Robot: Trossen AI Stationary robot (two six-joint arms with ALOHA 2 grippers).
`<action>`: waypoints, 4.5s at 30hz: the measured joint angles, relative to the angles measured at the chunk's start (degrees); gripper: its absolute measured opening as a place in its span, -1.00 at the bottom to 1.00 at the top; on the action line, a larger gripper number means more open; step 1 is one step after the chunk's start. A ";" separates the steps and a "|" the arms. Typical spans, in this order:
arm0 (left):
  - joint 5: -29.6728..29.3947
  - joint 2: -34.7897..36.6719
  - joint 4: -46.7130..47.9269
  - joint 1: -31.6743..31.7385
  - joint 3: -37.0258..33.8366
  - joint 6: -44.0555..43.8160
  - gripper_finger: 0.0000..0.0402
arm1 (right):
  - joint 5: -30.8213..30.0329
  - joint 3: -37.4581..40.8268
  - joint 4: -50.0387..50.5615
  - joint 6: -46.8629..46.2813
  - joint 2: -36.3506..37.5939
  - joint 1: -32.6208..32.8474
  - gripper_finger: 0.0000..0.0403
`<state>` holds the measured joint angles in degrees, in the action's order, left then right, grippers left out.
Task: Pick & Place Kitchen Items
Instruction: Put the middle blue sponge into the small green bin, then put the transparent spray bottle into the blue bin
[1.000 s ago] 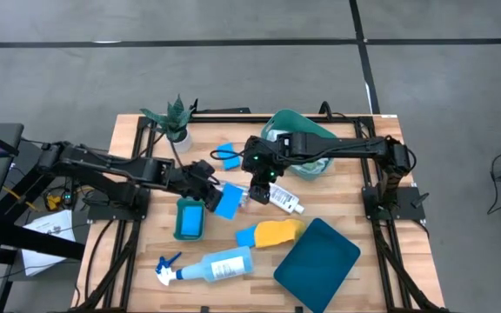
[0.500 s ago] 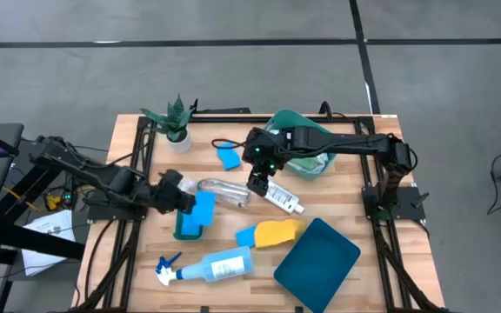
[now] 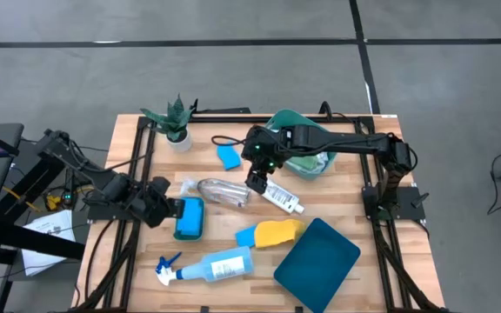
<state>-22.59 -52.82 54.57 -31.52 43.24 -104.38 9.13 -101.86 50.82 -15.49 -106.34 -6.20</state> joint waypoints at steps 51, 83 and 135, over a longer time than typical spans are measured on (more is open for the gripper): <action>1.06 -1.77 -15.00 0.15 -14.23 -2.60 -1.00 | 0.04 0.02 -1.41 -0.76 0.00 -0.72 0.19; 1.44 -5.44 -16.73 0.28 -14.23 -2.52 -0.87 | 0.04 0.02 -1.63 -0.59 0.00 -0.72 0.19; -7.58 4.18 -40.24 0.30 -14.19 28.60 -0.30 | 0.04 0.04 0.47 -2.31 -0.02 -0.72 0.19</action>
<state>-30.17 -48.64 14.33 -31.22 29.06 -75.78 9.17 -101.82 51.28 -17.79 -106.37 -6.92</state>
